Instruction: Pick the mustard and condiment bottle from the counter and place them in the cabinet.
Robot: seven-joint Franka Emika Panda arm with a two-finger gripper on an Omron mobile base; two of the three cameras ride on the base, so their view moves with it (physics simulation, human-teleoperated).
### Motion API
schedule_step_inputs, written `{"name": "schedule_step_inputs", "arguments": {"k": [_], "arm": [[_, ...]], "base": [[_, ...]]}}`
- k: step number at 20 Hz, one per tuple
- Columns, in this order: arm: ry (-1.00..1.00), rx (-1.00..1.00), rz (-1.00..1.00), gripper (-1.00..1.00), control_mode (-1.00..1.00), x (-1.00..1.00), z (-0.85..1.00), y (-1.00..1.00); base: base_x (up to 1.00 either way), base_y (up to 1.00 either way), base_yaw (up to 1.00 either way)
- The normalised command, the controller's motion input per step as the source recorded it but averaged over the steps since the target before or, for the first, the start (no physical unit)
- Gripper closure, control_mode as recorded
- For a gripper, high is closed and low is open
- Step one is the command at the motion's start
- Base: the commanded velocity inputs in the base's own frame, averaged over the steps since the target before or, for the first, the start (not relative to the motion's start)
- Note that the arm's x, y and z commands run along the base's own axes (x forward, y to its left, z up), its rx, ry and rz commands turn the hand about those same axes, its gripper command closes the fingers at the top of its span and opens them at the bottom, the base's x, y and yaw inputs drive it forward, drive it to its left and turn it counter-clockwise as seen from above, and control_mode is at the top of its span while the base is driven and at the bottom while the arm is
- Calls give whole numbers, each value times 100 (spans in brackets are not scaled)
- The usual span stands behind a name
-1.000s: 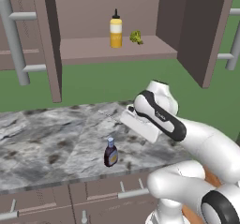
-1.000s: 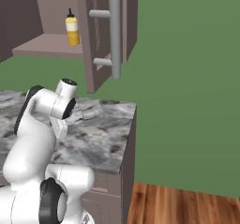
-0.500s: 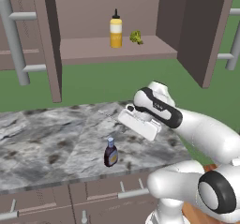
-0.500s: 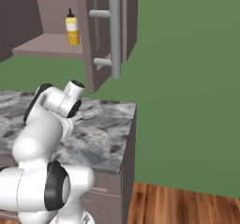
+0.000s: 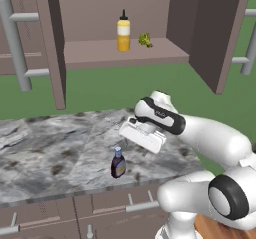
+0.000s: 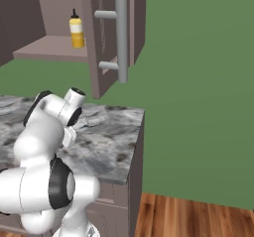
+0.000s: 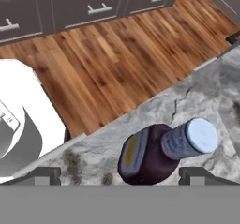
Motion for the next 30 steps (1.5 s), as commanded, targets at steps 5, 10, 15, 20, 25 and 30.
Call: {"name": "schedule_step_inputs", "arguments": {"k": [5, 10, 15, 20, 25, 30], "arm": [[0, 0, 4, -100, -100, 3, -13, 0], [0, 0, 0, -100, -100, 22, -9, 0], [0, 0, 0, -100, -100, 17, -4, 5], [0, 0, 0, -100, -100, 11, -9, 16], [0, 0, 0, -100, -100, 6, -18, 15], [0, 0, 0, -100, -100, 1, -26, 14]], "base": [[0, 0, 0], [0, 0, 0], [0, 0, 0], [0, 0, 0], [0, 0, 0], [0, 0, 0]]}}
